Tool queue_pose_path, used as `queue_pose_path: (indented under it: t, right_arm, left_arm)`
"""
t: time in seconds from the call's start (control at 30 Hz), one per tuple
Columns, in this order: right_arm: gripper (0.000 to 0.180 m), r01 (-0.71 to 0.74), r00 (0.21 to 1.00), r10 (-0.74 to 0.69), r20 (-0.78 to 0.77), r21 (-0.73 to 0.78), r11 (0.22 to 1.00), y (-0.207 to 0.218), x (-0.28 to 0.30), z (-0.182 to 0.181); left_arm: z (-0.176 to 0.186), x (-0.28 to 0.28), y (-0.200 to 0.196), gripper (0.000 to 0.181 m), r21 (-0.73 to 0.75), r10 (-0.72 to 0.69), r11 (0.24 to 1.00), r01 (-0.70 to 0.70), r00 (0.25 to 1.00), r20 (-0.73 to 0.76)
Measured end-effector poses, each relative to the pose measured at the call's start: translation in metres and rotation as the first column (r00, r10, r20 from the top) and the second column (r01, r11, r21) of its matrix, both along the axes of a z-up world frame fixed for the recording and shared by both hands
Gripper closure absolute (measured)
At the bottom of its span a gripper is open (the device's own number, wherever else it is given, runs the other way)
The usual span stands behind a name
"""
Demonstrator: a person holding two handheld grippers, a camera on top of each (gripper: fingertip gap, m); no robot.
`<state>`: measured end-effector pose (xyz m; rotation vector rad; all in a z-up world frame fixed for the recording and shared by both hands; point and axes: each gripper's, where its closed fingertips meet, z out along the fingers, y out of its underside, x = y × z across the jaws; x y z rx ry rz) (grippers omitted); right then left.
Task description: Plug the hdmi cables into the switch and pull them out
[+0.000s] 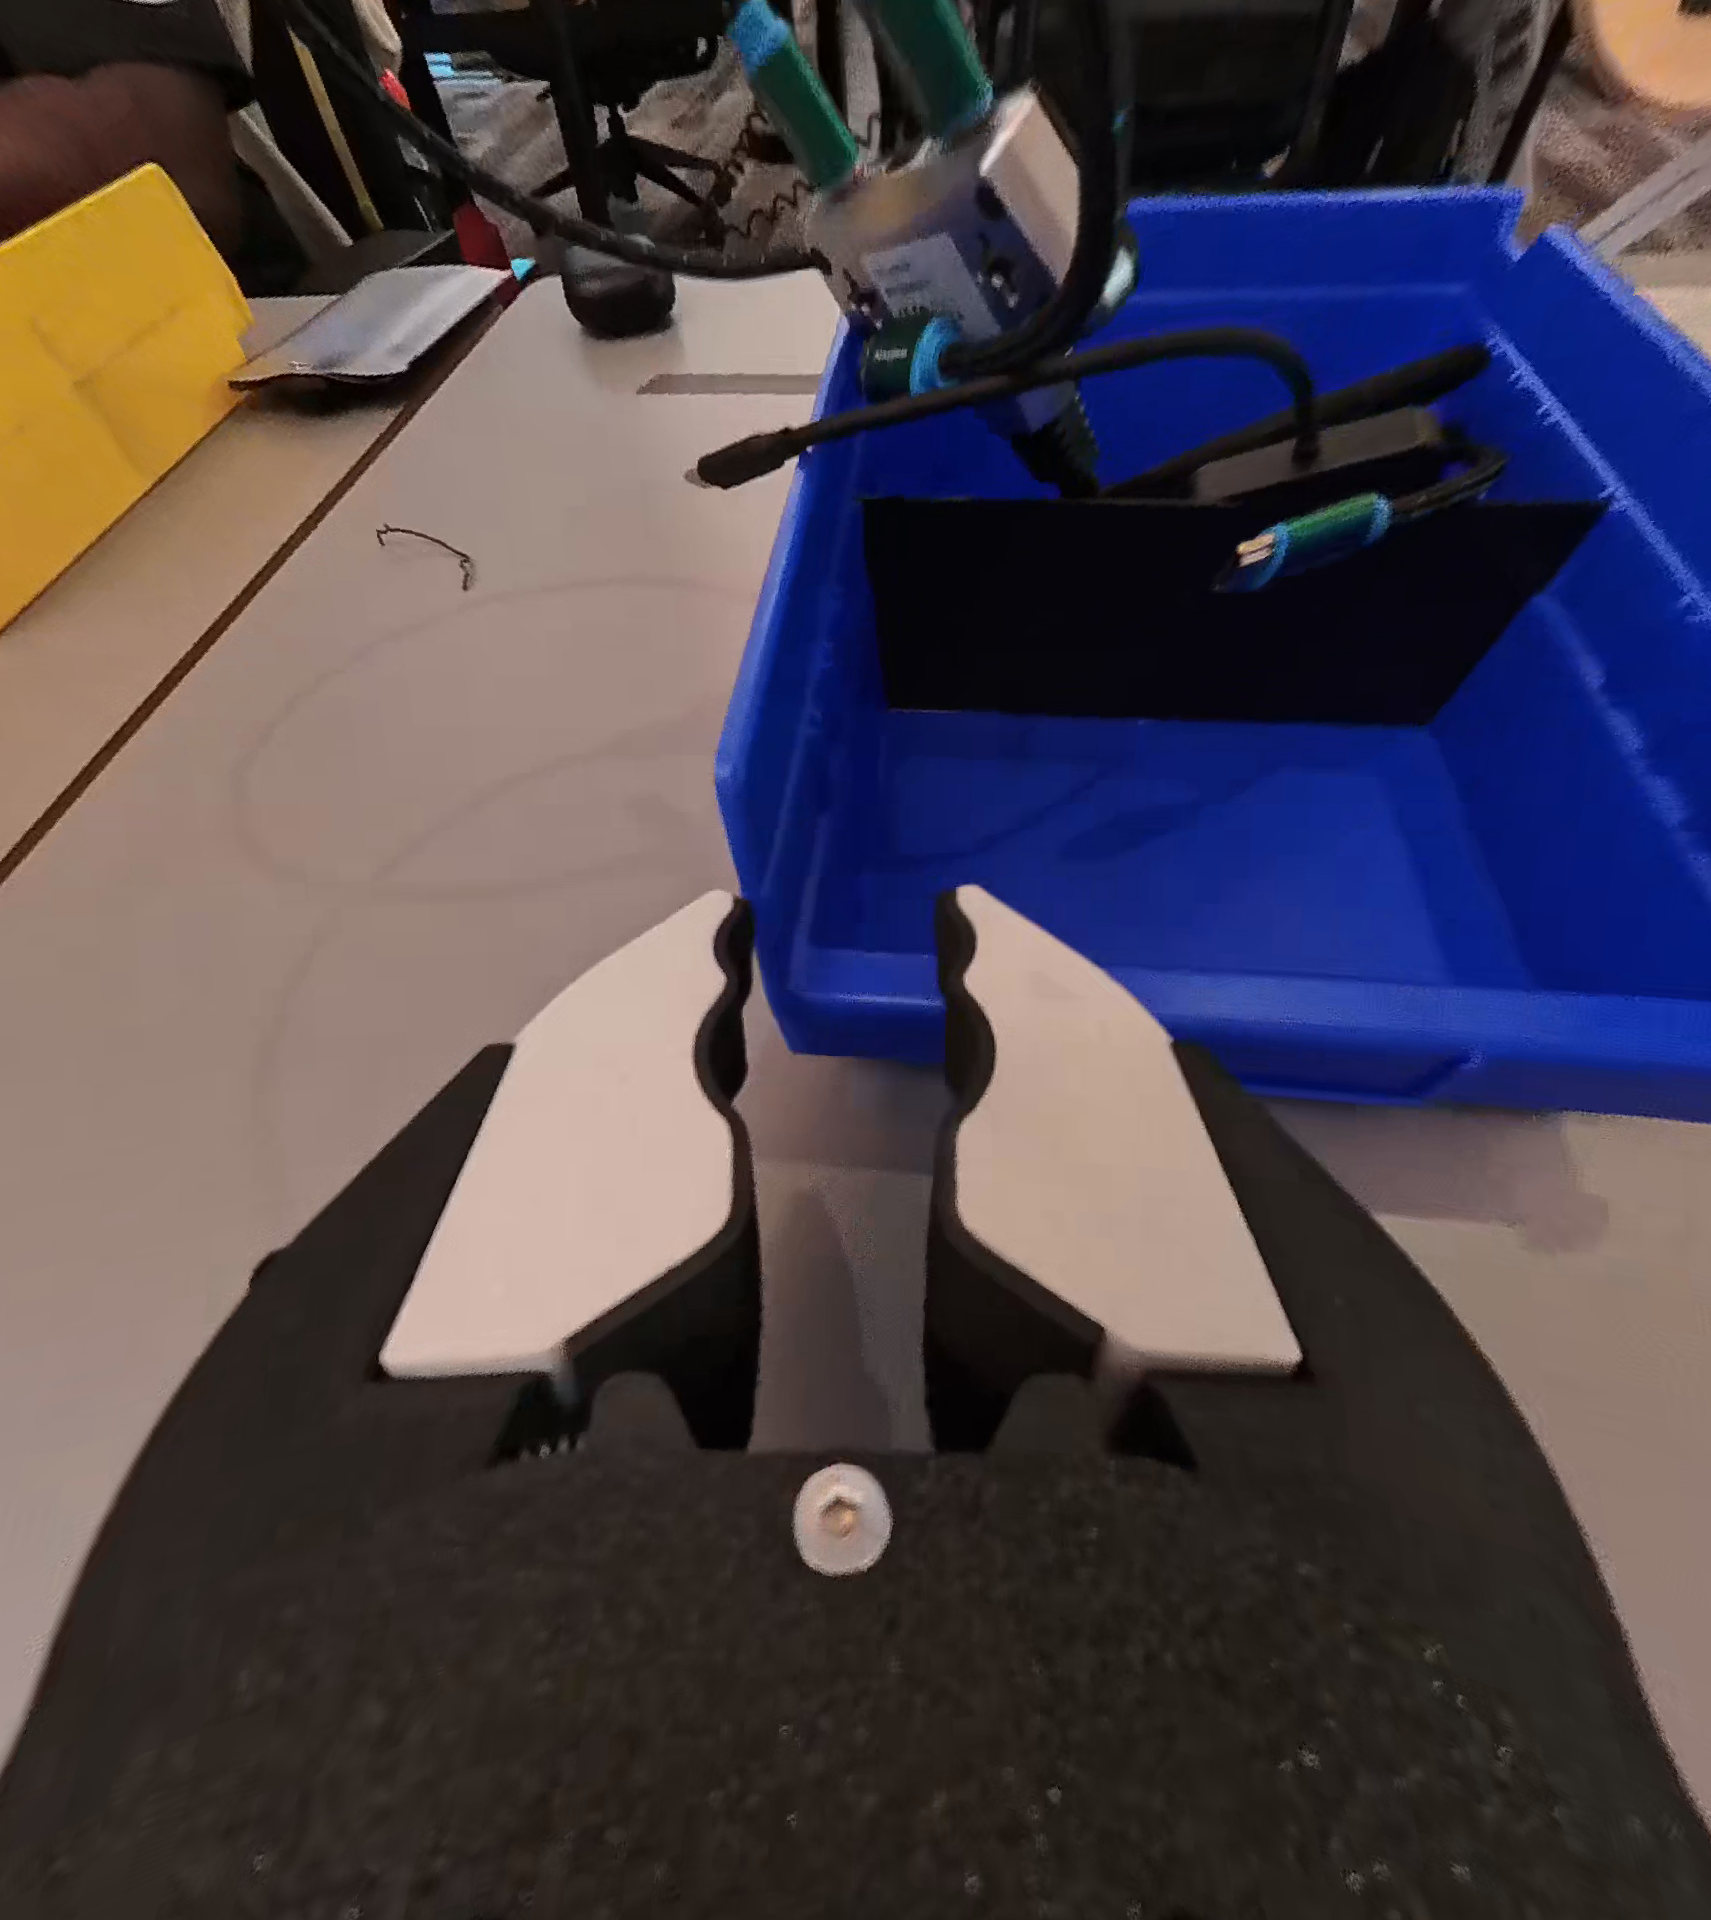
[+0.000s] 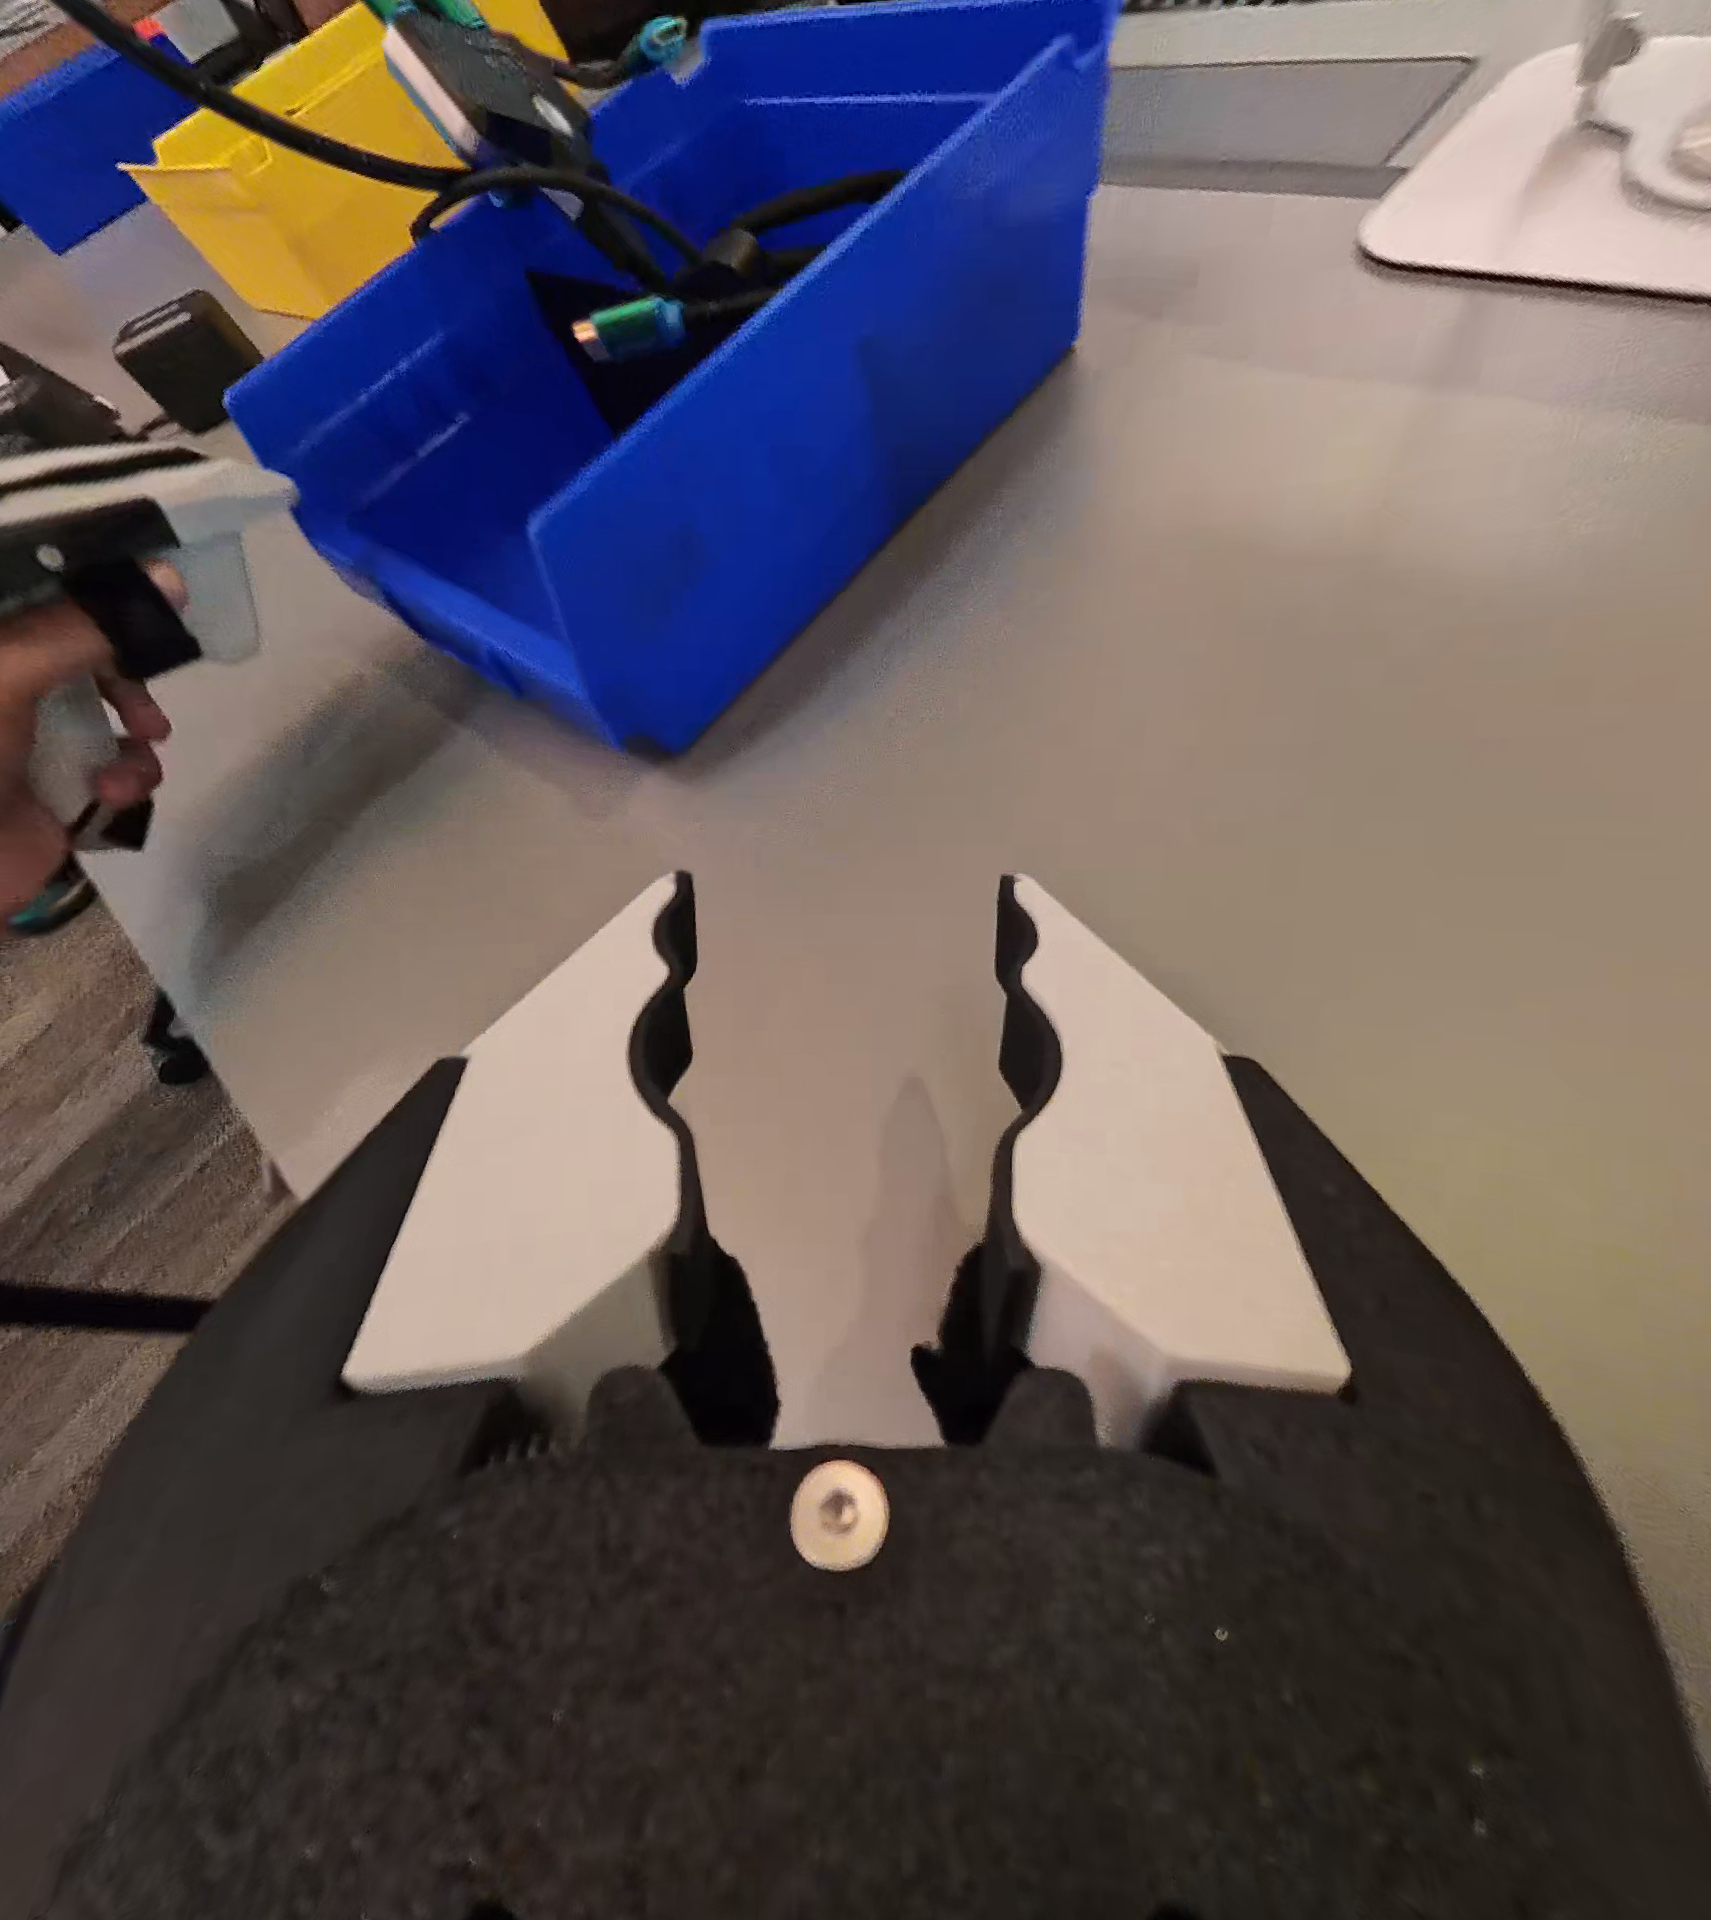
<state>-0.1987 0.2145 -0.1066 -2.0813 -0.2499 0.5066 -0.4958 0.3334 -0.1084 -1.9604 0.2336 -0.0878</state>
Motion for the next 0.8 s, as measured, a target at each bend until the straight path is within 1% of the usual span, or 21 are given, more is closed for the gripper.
queue_pose_path:
  t: [0.07, 0.1, 0.17, 0.2, 0.27, 0.3, 0.37, 0.43, 0.47, 0.5, 0.6, 0.67, 0.73, 0.8]
  right_arm:
    - [0.122, -0.004, 1.0, 0.004, -0.001, 0.02, 1.0, -0.022, 0.04, 0.004]
    - [0.122, 0.033, 0.999, -0.033, -0.003, 0.043, 0.999, -0.031, 0.066, 0.007]
    - [0.122, 0.154, 0.988, -0.151, -0.032, 0.119, 0.981, -0.048, 0.126, 0.017]
    - [0.122, 0.246, 0.969, -0.241, -0.049, 0.171, 0.954, -0.058, 0.162, 0.023]
    - [0.122, 0.437, 0.898, -0.432, -0.08, 0.272, 0.858, -0.089, 0.236, 0.027]
    - [0.123, 0.506, 0.857, -0.509, -0.079, 0.308, 0.805, -0.105, 0.271, 0.026]
    - [0.122, 0.625, 0.77, -0.63, -0.099, 0.315, 0.714, -0.124, 0.329, 0.03]
    - [0.121, 0.695, 0.701, -0.707, -0.093, 0.31, 0.648, -0.133, 0.37, 0.028]
    - [0.12, 0.713, 0.679, -0.729, -0.086, 0.314, 0.627, -0.134, 0.381, 0.026]
    - [0.119, 0.717, 0.674, -0.735, -0.075, 0.31, 0.625, -0.132, 0.385, 0.022]
    - [0.12, 0.686, 0.712, -0.7, -0.056, 0.267, 0.676, -0.12, 0.369, 0.01]
    - [0.121, 0.661, 0.747, -0.656, -0.107, 0.225, 0.716, -0.11, 0.347, 0.002]
    - [0.121, 0.622, 0.783, -0.602, -0.157, 0.17, 0.764, -0.101, 0.325, -0.006]
    - [0.121, 0.605, 0.794, -0.58, -0.183, 0.148, 0.782, -0.097, 0.313, -0.009]
  left_arm:
    - [0.0, 0.011, -0.011, 0.147, -0.011, -0.027, 1.0, 0.027, 0.999, 0.04]
    - [-0.002, 0.018, -0.018, 0.147, -0.022, -0.047, 0.999, 0.049, 0.997, 0.055]
    - [-0.01, 0.031, -0.036, 0.147, -0.058, -0.099, 0.993, 0.103, 0.993, 0.068]
    - [-0.013, 0.035, -0.045, 0.147, -0.073, -0.121, 0.989, 0.125, 0.991, 0.065]
    - [-0.017, 0.038, -0.063, 0.147, -0.078, -0.156, 0.984, 0.16, 0.986, 0.052]
    - [-0.018, 0.039, -0.069, 0.148, -0.08, -0.168, 0.982, 0.172, 0.984, 0.051]
    - [-0.017, 0.045, -0.074, 0.149, -0.072, -0.195, 0.977, 0.203, 0.976, 0.095]
    - [-0.015, 0.055, -0.074, 0.149, -0.061, -0.233, 0.967, 0.246, 0.958, 0.165]
    - [-0.014, 0.059, -0.073, 0.146, -0.052, -0.252, 0.963, 0.266, 0.949, 0.188]
    - [-0.011, 0.061, -0.073, 0.145, -0.037, -0.27, 0.958, 0.283, 0.941, 0.202]
    - [0.0, 0.065, -0.073, 0.147, 0.034, -0.309, 0.95, 0.31, 0.922, 0.232]
    - [0.006, 0.066, -0.074, 0.147, 0.067, -0.324, 0.946, 0.318, 0.916, 0.237]
    - [0.005, 0.067, -0.074, 0.147, 0.068, -0.326, 0.945, 0.319, 0.918, 0.227]
    - [0.002, 0.067, -0.074, 0.147, 0.054, -0.323, 0.946, 0.319, 0.922, 0.212]
